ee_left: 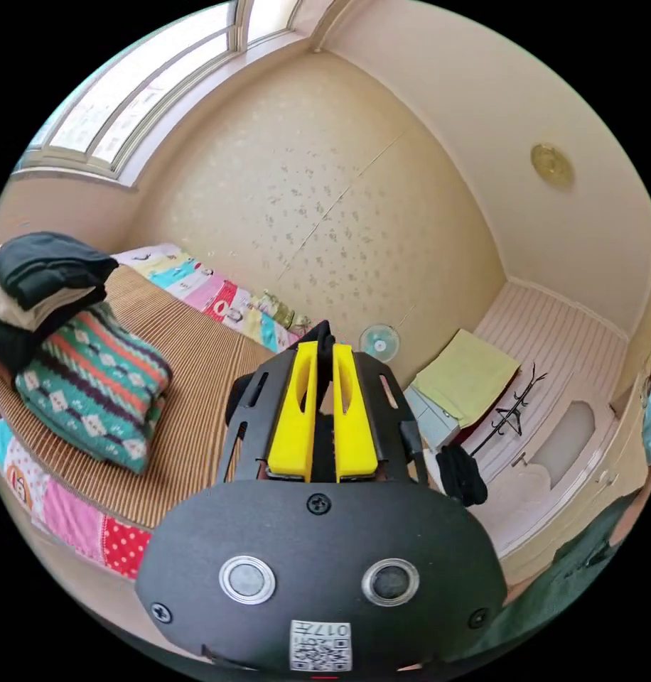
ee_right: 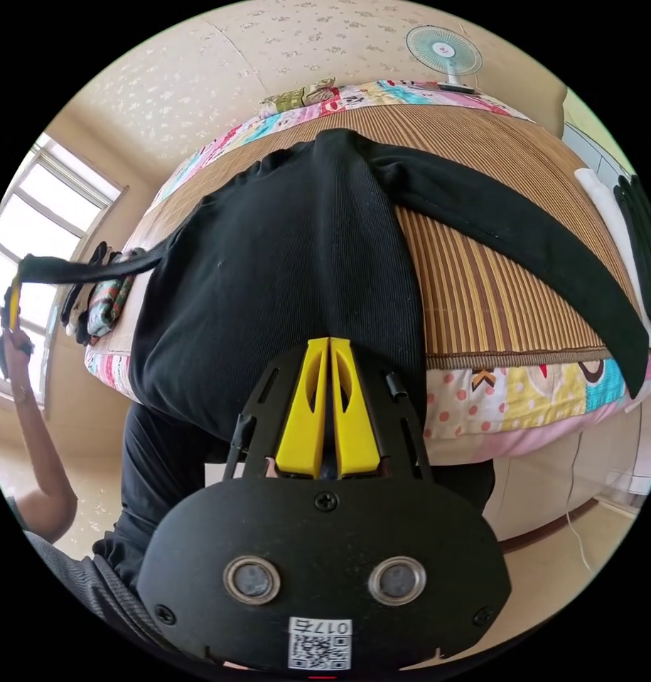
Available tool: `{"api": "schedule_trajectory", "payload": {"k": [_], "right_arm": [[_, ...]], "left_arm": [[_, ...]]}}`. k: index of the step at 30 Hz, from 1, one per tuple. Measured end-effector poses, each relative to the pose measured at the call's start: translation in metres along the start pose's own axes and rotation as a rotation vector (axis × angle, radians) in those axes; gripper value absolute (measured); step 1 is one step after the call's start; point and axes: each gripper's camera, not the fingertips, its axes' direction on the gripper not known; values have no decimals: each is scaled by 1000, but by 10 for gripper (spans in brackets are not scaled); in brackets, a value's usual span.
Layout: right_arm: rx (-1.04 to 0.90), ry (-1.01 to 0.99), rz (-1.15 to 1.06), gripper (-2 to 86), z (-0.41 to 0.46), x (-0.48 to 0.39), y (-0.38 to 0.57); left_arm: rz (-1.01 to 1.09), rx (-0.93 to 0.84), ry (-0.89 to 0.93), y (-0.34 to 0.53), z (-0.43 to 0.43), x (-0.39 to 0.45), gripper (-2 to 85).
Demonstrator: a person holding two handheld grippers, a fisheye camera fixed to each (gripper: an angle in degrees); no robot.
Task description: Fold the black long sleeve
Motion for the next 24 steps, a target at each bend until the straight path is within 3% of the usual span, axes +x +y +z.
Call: {"api": "schedule_trajectory", "payload": {"k": [4,8,12,15,18,22,24], "right_arm": [[-14,25,14,4,-9,-3,-3],[-11,15,39,4,-17,-1,-2],[-9,-11,27,4,-26,2,0],[-11,-35,11,5,-32,5,1],[-18,-51,-6,5,-38,5,2],[-21,-50,-24,5,-44,2,4],[-18,-35,-44,4,-47,-2,5]], "left_arm": [[82,23,93,-41,77,61,42],[137,-135,212,-49,212,129,53],[132,-386,282,38,337,170,117],[134,-629,384,137,382,175,126],[114,-870,427,229,374,165,127],[115,-874,292,273,308,128,113],[102,-812,113,260,264,97,99]]}}
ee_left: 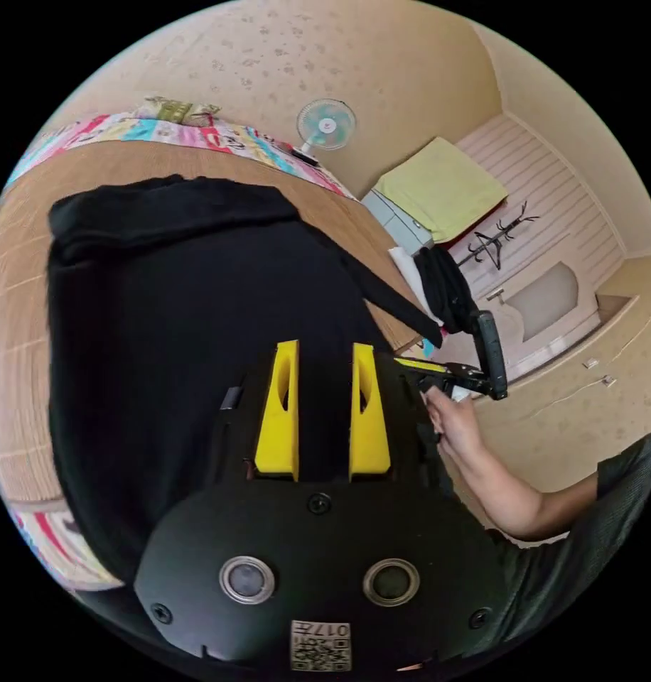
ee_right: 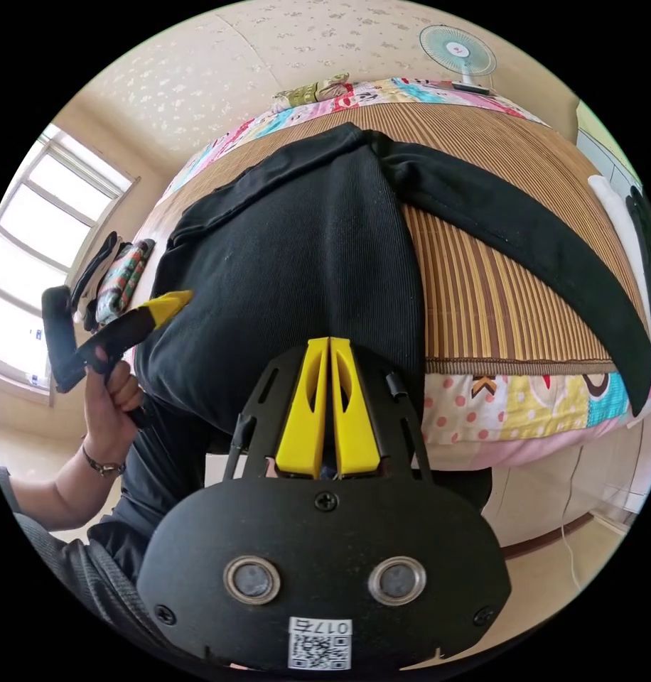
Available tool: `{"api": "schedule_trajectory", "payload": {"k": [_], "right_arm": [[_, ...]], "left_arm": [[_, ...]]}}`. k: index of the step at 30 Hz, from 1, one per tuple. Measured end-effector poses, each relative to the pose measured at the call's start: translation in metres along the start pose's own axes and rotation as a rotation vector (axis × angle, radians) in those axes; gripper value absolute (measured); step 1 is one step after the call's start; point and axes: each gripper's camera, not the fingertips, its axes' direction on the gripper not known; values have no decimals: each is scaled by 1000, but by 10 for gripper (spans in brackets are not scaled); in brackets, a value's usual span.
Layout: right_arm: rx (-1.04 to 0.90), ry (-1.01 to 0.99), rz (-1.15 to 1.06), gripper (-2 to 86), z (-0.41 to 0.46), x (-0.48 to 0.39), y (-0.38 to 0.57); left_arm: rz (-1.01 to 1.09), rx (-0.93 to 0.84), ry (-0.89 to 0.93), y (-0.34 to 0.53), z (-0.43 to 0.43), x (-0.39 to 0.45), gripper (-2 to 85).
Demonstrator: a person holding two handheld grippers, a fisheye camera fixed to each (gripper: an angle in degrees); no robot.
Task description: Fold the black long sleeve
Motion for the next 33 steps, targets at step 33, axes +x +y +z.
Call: {"api": "schedule_trajectory", "payload": {"k": [33], "right_arm": [[162,128,-89,105,-29,-46,-237]], "left_arm": [[-366,95,-11,-99,-87,-254,52]]}}
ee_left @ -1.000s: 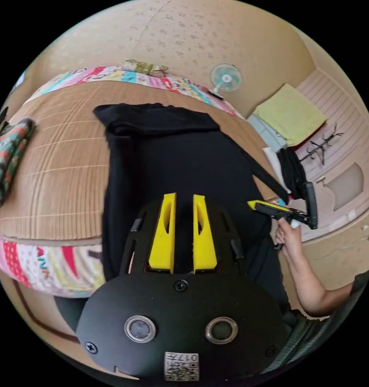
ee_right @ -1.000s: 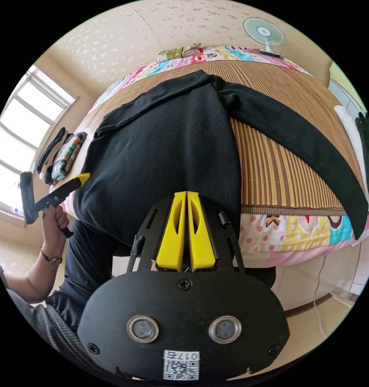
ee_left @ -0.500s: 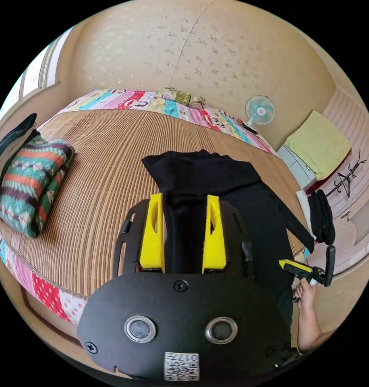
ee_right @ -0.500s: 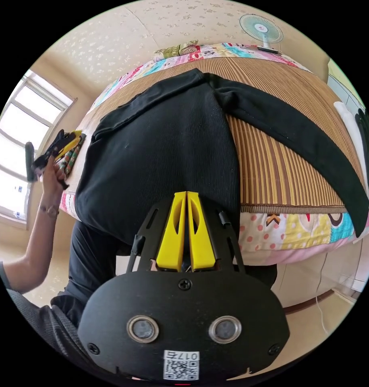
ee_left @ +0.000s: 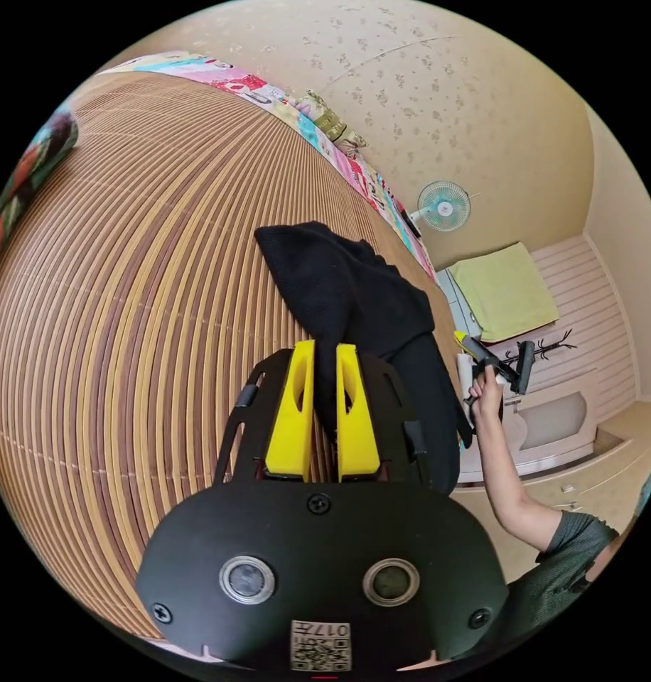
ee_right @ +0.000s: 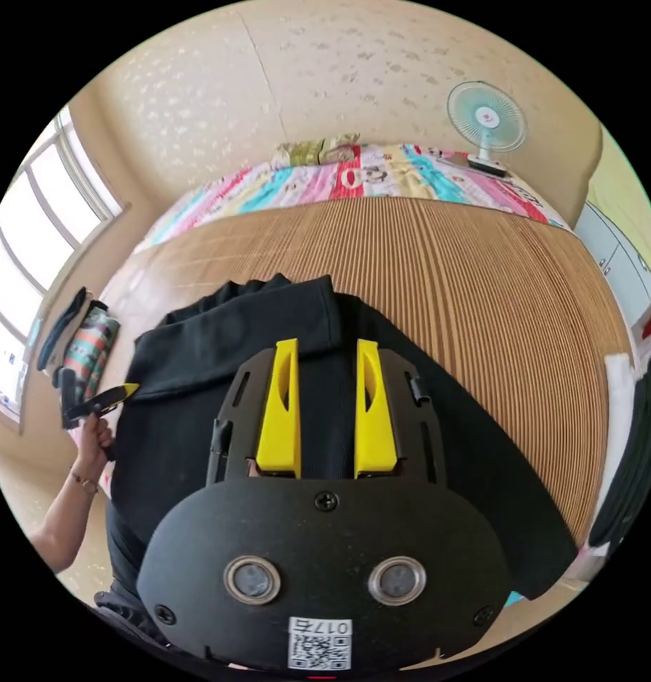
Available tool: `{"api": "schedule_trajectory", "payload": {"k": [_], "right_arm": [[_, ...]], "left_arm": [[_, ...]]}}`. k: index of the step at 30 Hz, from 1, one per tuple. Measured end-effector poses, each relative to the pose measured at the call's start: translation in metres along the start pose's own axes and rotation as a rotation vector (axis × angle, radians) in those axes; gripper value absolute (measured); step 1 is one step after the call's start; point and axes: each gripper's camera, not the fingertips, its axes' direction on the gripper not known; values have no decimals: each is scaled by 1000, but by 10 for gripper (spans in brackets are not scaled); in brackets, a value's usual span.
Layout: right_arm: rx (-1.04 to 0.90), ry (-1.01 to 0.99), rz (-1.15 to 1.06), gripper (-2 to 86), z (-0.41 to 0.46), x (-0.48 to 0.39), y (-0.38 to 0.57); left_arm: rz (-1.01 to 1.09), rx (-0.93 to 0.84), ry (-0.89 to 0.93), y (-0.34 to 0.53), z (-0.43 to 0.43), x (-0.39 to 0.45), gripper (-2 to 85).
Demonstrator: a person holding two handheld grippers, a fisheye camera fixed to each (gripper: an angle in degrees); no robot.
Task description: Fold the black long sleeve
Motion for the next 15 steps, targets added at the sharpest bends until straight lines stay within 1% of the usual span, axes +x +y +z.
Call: {"api": "schedule_trajectory", "payload": {"k": [1,3,4,5,7,9,10,11,13,15], "right_arm": [[-59,22,-17,99,23,-3,-18],[-130,51,-20,51,49,-6,-33],[-164,66,-3,43,59,-6,-37],[-169,62,8,38,59,-5,-38],[-87,19,31,32,33,-7,-30],[7,0,41,31,5,-9,-14],[39,1,64,31,-6,-7,-5],[42,9,78,32,-9,-5,-1],[-50,-6,98,41,-3,9,9],[-118,-64,116,55,6,22,22]], "left_arm": [[5,-4,-17,-1,0,1,52],[27,-21,-64,-6,-2,4,52],[30,-27,-68,-8,-3,4,52],[29,-41,-65,-11,-5,3,52],[33,-37,-63,-13,-14,2,52],[113,60,-9,-10,-36,7,51],[119,66,-2,-10,-39,6,51],[110,62,-5,-10,-41,3,51],[77,32,-24,-11,-38,-6,52],[-25,12,-56,-8,-35,-21,53]]}}
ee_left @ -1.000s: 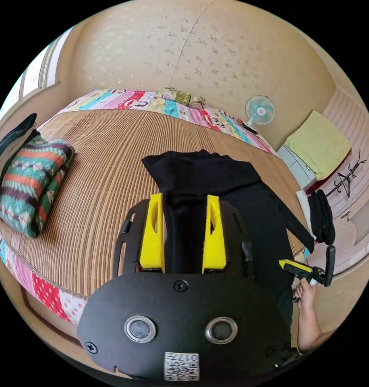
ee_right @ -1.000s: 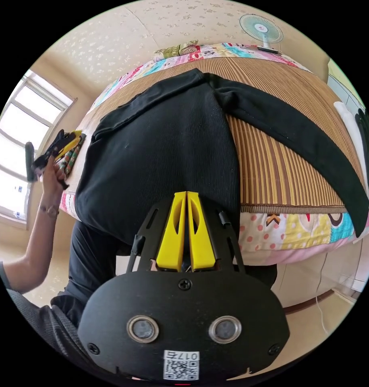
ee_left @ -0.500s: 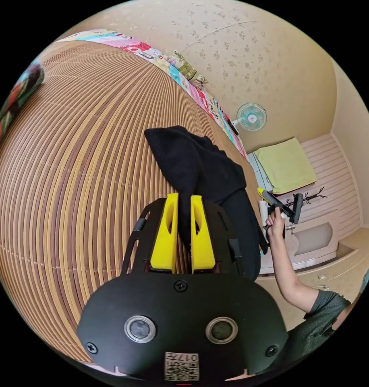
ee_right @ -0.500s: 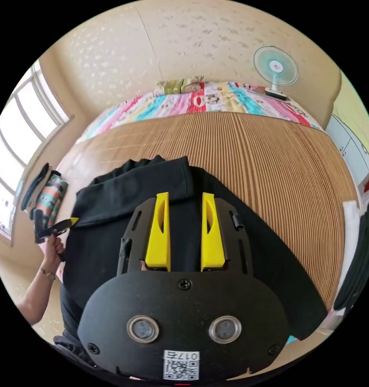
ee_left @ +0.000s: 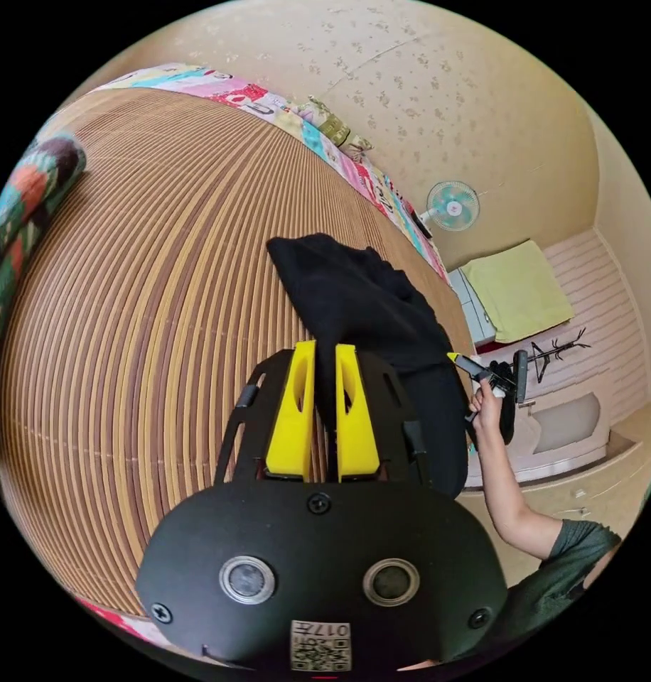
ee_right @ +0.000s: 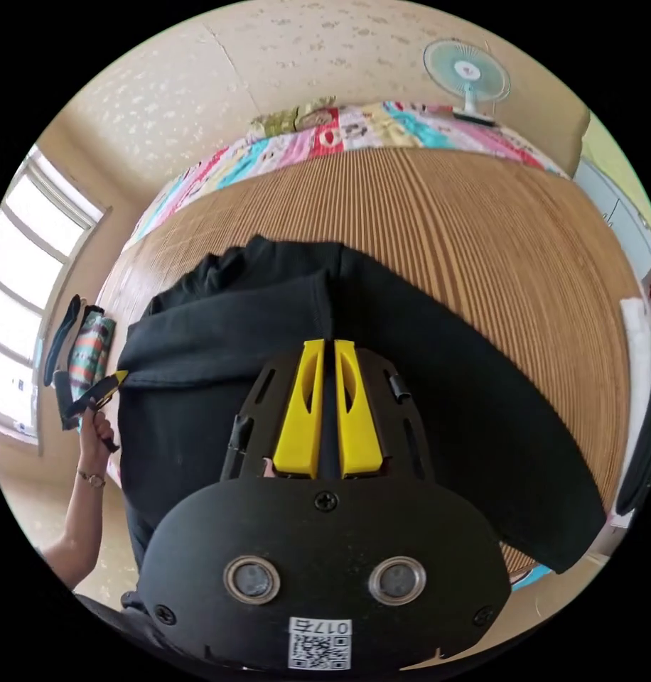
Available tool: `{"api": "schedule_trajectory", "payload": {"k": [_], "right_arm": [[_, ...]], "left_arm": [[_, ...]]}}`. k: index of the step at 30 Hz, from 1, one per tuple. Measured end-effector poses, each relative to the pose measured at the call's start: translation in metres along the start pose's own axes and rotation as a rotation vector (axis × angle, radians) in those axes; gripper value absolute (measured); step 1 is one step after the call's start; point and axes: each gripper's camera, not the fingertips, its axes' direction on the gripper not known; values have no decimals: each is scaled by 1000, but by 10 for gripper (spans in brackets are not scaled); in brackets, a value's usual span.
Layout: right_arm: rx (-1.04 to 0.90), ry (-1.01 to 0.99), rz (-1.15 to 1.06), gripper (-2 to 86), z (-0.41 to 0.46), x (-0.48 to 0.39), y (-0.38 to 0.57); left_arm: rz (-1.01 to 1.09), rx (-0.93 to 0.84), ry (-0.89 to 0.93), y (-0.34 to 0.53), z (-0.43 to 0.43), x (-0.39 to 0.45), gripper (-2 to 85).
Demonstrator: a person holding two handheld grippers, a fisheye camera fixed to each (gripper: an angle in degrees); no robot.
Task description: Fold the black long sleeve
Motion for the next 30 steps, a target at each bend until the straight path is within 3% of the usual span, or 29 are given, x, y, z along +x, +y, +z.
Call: {"api": "schedule_trajectory", "payload": {"k": [2,5,10,13,20,23,25,30], "right_arm": [[-3,-46,38,68,-6,16,20],[144,-108,205,92,-51,55,79],[447,-233,651,135,-119,159,222],[527,-255,798,145,-132,203,264],[473,-102,965,155,-149,247,284],[450,-163,1027,107,-132,269,286],[384,-78,1069,59,-134,272,276],[599,-145,789,37,-178,222,217]], "left_arm": [[-47,29,36,7,-6,-7,55],[-50,123,57,28,-33,-7,55],[1,177,148,82,-72,2,56],[6,158,201,116,-85,6,56],[-62,129,260,169,-108,6,57],[-163,127,344,182,-112,-1,56],[-166,124,388,183,-117,1,53],[-102,111,362,189,-145,33,45]]}}
